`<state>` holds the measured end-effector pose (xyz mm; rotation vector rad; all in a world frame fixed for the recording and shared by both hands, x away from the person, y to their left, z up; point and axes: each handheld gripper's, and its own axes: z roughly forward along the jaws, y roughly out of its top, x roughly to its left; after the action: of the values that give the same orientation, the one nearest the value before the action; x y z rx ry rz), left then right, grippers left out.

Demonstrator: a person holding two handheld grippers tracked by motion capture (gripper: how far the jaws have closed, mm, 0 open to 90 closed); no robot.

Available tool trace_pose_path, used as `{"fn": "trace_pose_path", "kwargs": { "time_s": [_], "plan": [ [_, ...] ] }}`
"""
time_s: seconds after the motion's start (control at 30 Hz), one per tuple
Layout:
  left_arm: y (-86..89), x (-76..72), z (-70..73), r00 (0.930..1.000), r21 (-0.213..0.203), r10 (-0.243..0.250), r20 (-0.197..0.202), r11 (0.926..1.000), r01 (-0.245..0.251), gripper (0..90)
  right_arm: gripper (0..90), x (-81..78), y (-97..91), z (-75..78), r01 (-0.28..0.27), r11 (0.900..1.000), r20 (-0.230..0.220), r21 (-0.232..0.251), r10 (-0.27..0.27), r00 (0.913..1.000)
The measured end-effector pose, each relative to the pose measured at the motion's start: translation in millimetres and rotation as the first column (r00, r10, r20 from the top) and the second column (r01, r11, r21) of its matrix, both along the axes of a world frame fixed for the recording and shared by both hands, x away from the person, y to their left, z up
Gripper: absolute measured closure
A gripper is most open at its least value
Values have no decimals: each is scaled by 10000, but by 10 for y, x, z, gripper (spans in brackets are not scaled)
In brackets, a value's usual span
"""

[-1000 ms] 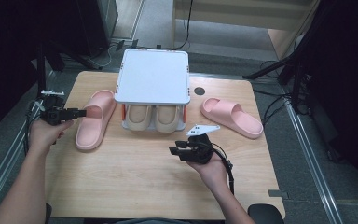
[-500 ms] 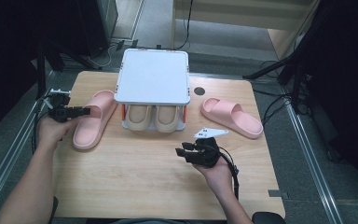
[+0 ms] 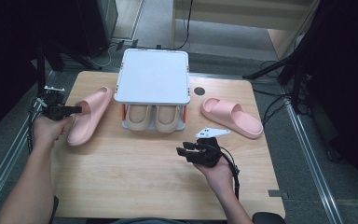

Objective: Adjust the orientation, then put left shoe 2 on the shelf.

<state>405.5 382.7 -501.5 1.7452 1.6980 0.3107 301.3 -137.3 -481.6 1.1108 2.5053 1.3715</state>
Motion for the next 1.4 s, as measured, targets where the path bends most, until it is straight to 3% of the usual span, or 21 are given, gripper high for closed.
{"fn": "trace_pose_path", "kwargs": {
  "time_s": [0.17, 0.33, 0.47, 0.57, 0.63, 0.73, 0.97, 1.1, 1.2, 1.3, 1.4],
  "plan": [
    [13, -37, 101, 9997, -111, 67, 236, 9999, -65, 829, 612, 12, -6, 2, 10, 10000, -6, 47, -10, 10000],
    [-10, -71, 186, 9999, -79, -97, 108, 9999, 98, 826, 612, 15, 18, 10, -102, 9999, 14, 57, 102, 9999],
    [-40, -107, 279, 9996, -33, -43, 265, 10000, 44, 828, 611, 30, 53, 8, -265, 9996, 49, 82, 264, 9996],
    [-54, -120, 336, 9995, -395, 139, 281, 9991, -128, 830, 612, 52, 77, 14, -417, 9990, 37, 149, 416, 9991],
    [-75, -101, 361, 9996, -418, 96, 273, 9991, -84, 834, 614, 72, 79, 15, -474, 9987, 63, 196, 473, 9989],
    [-123, -56, 427, 9999, -76, 14, 129, 10000, -13, 829, 618, 108, 82, 20, -434, 9987, 52, 266, 433, 9990],
    [-170, 31, 676, 9999, 89, 69, 84, 9999, -70, 826, 618, 137, 132, 46, -626, 9978, 171, 209, 622, 9979],
    [-202, 72, 840, 9998, 312, 96, 176, 9995, -101, 821, 618, 147, 146, 58, -711, 9972, 231, 226, 705, 9972],
    [-209, 116, 984, 9995, 255, 69, 292, 9996, -76, 821, 618, 164, 149, 62, -731, 9970, 190, 263, 726, 9972],
    [-245, 159, 1099, 9988, 729, 81, 473, 9973, -115, 822, 618, 181, 146, 70, -710, 9970, 207, 323, 704, 9973],
    [-310, 229, 1222, 9986, 622, 0, 528, 9981, -33, 821, 618, 197, 144, 61, -708, 9970, 138, 328, 704, 9974]
  ]
}}
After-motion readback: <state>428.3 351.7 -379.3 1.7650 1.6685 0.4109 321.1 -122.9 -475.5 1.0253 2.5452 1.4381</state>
